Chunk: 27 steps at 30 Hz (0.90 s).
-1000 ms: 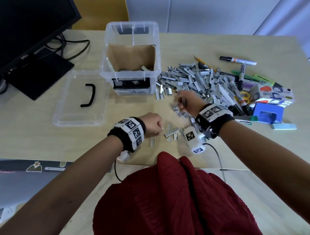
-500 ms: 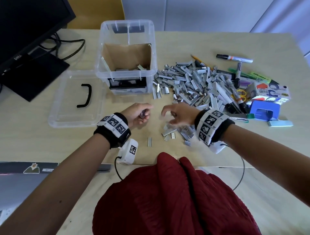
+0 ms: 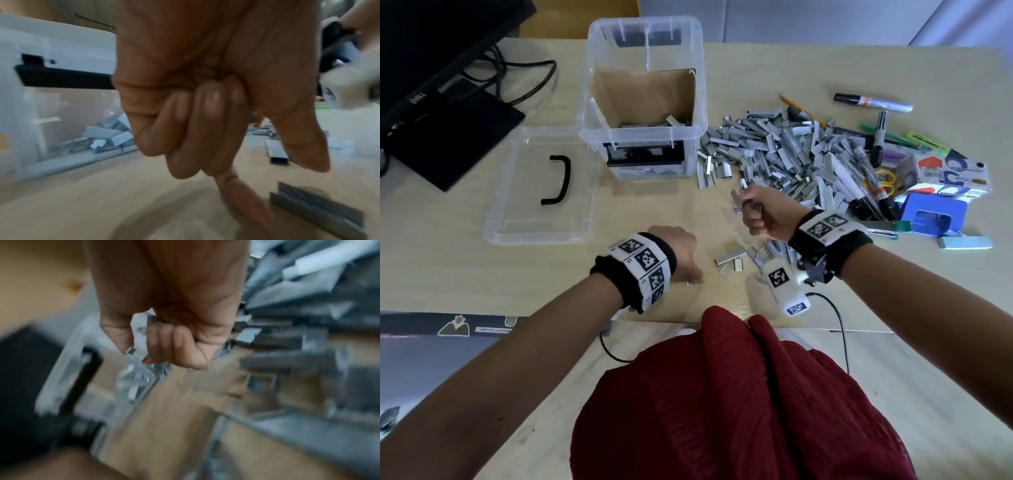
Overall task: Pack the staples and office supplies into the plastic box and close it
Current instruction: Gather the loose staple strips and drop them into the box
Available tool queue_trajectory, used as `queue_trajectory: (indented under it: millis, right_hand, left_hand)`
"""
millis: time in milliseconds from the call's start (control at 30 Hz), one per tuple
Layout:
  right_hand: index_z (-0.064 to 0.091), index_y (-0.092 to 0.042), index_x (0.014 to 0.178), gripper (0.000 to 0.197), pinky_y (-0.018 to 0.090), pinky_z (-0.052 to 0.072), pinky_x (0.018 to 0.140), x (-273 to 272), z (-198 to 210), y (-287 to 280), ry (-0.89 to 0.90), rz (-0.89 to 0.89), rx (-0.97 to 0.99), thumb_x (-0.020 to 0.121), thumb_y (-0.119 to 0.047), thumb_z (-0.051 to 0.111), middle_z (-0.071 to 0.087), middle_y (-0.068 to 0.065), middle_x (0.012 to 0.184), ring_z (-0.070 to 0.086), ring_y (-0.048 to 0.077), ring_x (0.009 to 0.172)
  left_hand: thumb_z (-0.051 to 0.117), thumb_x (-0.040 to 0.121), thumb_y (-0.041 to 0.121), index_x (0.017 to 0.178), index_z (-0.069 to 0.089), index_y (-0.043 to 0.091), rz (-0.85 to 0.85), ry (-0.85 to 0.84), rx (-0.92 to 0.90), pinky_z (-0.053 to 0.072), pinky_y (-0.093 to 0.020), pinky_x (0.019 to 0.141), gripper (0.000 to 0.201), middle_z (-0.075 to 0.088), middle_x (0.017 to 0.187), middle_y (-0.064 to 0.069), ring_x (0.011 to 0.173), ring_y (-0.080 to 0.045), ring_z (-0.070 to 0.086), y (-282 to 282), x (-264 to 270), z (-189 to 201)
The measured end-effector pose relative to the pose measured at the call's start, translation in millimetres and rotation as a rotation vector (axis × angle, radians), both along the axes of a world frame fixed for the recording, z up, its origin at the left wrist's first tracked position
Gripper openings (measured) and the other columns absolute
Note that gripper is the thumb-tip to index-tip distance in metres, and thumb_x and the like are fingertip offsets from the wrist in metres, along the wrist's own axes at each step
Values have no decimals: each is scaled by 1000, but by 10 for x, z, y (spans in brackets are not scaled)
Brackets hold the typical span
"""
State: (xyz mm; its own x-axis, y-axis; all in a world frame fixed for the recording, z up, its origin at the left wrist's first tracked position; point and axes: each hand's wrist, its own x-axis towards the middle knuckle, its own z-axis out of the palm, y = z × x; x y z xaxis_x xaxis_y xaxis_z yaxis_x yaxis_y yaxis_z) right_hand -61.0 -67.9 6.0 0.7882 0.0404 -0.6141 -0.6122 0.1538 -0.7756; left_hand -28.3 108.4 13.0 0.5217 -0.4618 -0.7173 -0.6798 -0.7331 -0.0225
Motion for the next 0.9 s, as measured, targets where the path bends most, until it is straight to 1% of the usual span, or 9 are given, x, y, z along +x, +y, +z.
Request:
queue_trajectory:
  millis: [67,133,267,367,467,533,633,733,900]
  right_hand:
    - [40,-17,66,22,15,23,38,-22,44,-38,-30,-76,183,86,-18,31,38,-5,46,29,10,39]
    - [45,-14,67,21,14,25,38,-27,74,-46,-69,-72,220,81,-18,30,47,0,53,34,11,40]
    - [47,-15,65,19,17,25,39,-53,84,-24,-138,-1,-18,83,-20,51,46,1,59,36,10,43]
    - [41,-13,56,36,15,27,40,-120,70,29,-236,237,-433,88,-14,59,37,0,52,30,3,36]
    - [43,-15,61,32,12,35,53,-205,46,78,-304,577,-808,86,-21,63,45,-4,60,42,-1,48]
    - [53,-15,83,20,20,35,68,-260,56,111,-300,761,-948,83,-31,66,48,-9,72,48,9,69]
    - [48,-17,117,50,25,34,70,-304,36,154,-261,941,-1067,78,-39,69,48,-7,81,48,15,79]
    - [45,-17,120,50,27,41,70,-321,-32,184,-308,1059,-1192,81,-40,66,62,1,86,50,17,76]
    - [53,-14,112,36,26,41,75,-234,-58,139,-296,898,-1193,84,-32,64,65,4,104,54,17,85]
  left_hand:
    - [62,81,39,60,45,15,-46,-10,20,38,-24,56,36,48,63,2,59,-17,48,-50,-46,-11]
    - [64,76,25,56,45,14,-68,0,30,35,-22,51,30,46,60,1,58,-19,47,-79,-57,-4]
    - [62,77,23,55,42,13,0,45,-34,31,-22,48,31,42,57,1,55,-18,43,-57,-7,-17]
    - [55,87,24,65,56,10,303,275,-298,33,-21,49,25,48,57,4,53,-13,44,-14,131,-62]
    - [43,79,22,64,45,8,806,731,-744,23,-17,37,21,37,41,6,36,-8,31,48,252,-98]
    - [37,77,20,56,46,10,1006,902,-972,20,-19,35,25,38,40,4,33,-7,30,86,316,-110]
    - [30,92,18,47,54,14,1096,1029,-1113,27,-16,34,51,47,43,2,34,-8,39,91,376,-121]
    - [37,95,28,42,51,18,1127,1045,-1091,31,-15,35,56,47,42,4,36,-7,42,39,416,-94]
    - [53,93,18,53,39,17,970,770,-936,34,-16,39,42,46,42,7,36,-6,42,-44,370,-67]
